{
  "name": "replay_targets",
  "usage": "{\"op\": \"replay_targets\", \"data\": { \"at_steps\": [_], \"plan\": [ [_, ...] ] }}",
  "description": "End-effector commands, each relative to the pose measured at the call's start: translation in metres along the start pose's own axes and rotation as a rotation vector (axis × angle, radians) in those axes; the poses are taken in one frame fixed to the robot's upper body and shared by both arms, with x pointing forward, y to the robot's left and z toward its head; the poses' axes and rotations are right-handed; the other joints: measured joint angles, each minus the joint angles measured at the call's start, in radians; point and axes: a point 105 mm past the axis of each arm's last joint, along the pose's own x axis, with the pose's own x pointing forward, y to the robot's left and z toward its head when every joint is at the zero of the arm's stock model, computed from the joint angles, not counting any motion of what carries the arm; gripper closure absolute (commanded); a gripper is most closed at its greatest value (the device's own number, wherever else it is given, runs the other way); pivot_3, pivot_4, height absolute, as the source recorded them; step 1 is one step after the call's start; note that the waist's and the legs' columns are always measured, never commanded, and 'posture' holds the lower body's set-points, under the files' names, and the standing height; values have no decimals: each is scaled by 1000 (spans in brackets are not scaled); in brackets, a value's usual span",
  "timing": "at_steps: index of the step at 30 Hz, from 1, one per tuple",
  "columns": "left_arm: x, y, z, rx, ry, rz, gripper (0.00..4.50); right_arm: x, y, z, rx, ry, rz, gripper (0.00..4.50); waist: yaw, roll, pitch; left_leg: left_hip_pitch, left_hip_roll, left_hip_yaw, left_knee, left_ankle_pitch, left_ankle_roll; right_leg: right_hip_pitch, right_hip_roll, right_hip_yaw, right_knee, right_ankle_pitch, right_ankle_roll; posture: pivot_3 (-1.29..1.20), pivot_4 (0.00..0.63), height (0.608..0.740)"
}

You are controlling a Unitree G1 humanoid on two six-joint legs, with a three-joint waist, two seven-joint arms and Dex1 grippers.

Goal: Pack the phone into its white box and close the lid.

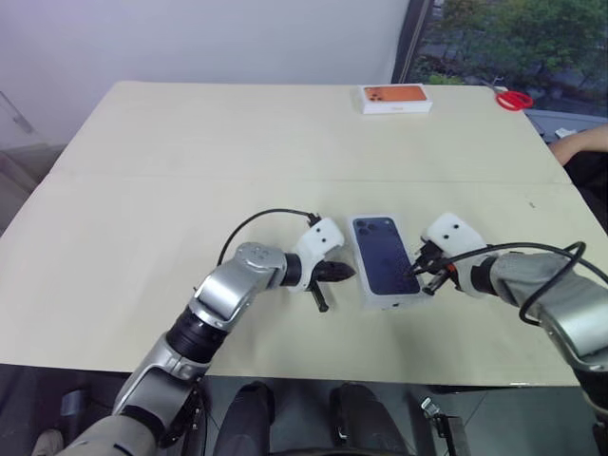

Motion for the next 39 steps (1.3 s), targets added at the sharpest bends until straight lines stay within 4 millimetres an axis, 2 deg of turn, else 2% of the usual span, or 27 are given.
{"op": "replay_targets", "data": {
  "at_steps": [1, 5, 8, 10, 14, 18, 23, 26, 28, 32, 35, 39],
  "plan": [
    [-18, 1, 21, -7, -112, -17, 4500, -23, -18, 17, -61, -77, -66, 4462, -1, 0, 0, 0, 0, 0, 0, 0, 0, 0, 0, 0, 0, 0, 0, 0, 150, 740],
    [-31, 16, 39, -21, -188, 29, 4500, -40, -16, 22, -90, -128, -13, 4462, 2, 0, 0, 0, 0, 0, 0, 0, 0, 0, 0, 0, 0, 0, 0, 0, 150, 740],
    [-25, 31, 51, -21, -200, 92, 4500, -49, -1, 21, -93, -161, 87, 4462, 7, 0, 0, 0, 0, -1, 1, 0, 0, 2, 0, -1, -1, 0, 0, 0, 150, 740],
    [-12, 32, 57, -13, -191, 90, 4500, -49, 14, 11, -111, -131, 162, 4462, 9, 0, 0, 0, 0, -1, 2, 0, 1, 4, 0, -2, -1, 0, 0, 0, 150, 740],
    [6, 28, 53, 5, -139, 70, 4500, -48, 33, -1, -116, -104, 245, 4462, 9, 0, 0, 0, -1, -1, 5, -1, 2, 4, 0, -2, -1, 0, 0, 0, 150, 740],
    [26, 15, 41, 9, -70, 8, 4500, -37, 46, -19, -91, -43, 262, 4462, 0, 0, 0, 1, 0, -2, 5, -2, 3, 4, 1, -2, -1, 0, 0, 0, 150, 740],
    [32, 12, 20, 28, 10, 10, 4500, -29, 47, -28, -63, -13, 240, 4462, 0, -1, -1, 2, 0, -2, 5, -2, 3, 7, 1, -2, -1, 0, 0, 0, 150, 740],
    [30, 13, 17, 8, 7, 22, 4500, -28, 47, -28, -60, -15, 234, 4462, -1, -1, -1, 3, 0, -2, 5, -2, 3, 7, 1, -2, -1, 0, 0, 0, 150, 740],
    [28, 16, 21, -9, -23, 38, 4500, -28, 47, -27, -62, -20, 230, 4462, -1, -1, -1, 3, 0, -2, 5, -2, 3, 8, 1, -2, -1, 0, 0, 0, 150, 740],
    [25, 36, 29, -80, -72, 138, 4500, -28, 42, -23, -63, -37, 216, 4462, 1, -1, -1, 3, 0, -2, 6, -2, 3, 7, 1, -2, -1, 0, 0, 0, 150, 740],
    [32, 57, 40, -144, -95, 232, 4500, -26, 39, -22, -63, -38, 209, 4462, 2, -1, -1, 2, 0, -2, 7, -2, 3, 8, 1, -2, -1, 0, 0, 0, 150, 740],
    [44, 66, 42, -160, -56, 262, 4500, -24, 37, -19, -70, -47, 202, 4462, 2, -1, -1, 1, -1, -2, 8, -3, 5, 7, 0, -2, -1, 0, 1, 0, 150, 740]
  ]
}}
